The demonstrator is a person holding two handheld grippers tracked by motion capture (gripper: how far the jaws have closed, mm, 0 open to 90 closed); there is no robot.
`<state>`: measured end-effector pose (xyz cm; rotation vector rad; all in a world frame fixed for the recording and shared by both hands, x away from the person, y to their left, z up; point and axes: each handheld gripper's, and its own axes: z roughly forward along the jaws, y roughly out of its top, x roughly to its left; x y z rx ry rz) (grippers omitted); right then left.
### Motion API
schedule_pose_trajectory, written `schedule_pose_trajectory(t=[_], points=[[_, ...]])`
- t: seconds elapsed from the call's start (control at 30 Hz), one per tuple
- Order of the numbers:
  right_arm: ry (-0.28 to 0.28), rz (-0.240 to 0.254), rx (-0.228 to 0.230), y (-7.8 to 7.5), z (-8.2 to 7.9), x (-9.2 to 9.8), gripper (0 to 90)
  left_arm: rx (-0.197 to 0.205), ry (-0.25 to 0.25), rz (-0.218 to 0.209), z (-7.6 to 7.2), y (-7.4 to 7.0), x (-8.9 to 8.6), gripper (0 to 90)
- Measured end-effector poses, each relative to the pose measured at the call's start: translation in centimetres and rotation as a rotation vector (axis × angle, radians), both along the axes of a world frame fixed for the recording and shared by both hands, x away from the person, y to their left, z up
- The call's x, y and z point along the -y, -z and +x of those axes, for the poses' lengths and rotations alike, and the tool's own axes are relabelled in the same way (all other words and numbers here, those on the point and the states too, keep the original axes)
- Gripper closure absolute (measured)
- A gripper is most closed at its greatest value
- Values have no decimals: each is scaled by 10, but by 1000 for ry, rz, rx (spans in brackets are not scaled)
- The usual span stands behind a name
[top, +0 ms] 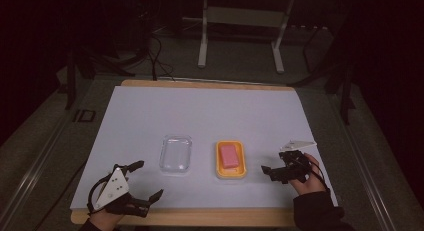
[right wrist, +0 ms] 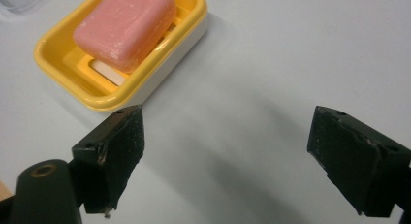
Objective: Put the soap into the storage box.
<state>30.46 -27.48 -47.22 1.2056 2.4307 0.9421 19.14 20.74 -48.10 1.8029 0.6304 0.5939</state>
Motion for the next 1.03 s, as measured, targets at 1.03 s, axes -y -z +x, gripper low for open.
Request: schedule_pose_trajectory(t=[1.03], points=[[80,65,22,16,-8,33,144,-4,14,2,0,-1,0,12]])
